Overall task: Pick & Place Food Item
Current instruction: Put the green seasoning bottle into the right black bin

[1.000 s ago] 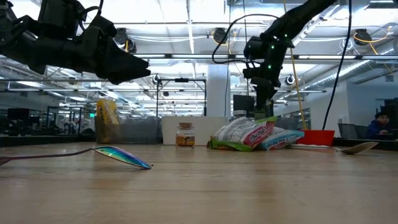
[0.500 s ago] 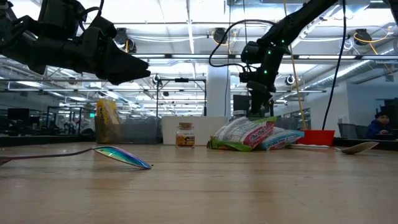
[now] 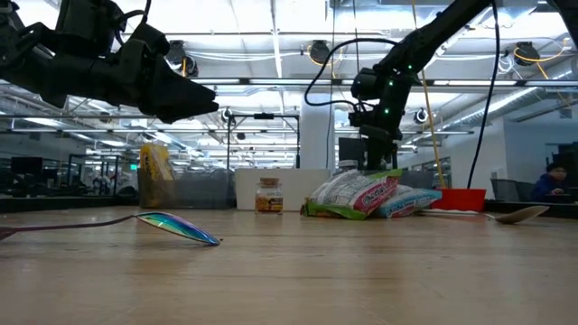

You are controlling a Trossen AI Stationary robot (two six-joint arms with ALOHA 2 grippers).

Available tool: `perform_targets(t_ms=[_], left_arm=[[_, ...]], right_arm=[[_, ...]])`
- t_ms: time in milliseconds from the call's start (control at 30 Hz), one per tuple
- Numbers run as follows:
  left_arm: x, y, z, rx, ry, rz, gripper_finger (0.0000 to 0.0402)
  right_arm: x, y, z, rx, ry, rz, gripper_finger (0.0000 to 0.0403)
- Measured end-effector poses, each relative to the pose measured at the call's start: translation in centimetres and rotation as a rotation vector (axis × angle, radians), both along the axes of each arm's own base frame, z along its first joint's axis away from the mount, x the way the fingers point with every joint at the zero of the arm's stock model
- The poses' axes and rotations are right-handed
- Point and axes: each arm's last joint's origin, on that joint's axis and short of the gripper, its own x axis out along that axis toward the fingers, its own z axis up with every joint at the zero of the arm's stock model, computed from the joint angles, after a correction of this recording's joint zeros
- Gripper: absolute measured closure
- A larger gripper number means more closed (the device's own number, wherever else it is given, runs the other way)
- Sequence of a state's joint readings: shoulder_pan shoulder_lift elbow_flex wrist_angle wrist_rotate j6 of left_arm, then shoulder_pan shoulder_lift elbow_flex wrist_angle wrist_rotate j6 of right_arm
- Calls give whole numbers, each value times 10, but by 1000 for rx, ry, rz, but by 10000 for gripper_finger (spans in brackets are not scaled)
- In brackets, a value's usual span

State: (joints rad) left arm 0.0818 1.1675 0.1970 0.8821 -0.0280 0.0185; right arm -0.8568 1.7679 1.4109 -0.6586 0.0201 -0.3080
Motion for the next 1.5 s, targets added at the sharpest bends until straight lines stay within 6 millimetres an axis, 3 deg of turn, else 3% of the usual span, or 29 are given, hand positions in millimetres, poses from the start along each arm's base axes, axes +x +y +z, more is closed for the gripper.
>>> perform_targets(t_ms=[333,667,1500], left_arm=[[0,0,0,0,1,0,144],[0,0,0,0,1,0,144],[0,0,0,4,0,0,144]], right_arm=[[1,1,-1,29,-38,18,209],[-2,4,-18,42,-28,17,209],[-11,-8,-15,47,-114,3,209]])
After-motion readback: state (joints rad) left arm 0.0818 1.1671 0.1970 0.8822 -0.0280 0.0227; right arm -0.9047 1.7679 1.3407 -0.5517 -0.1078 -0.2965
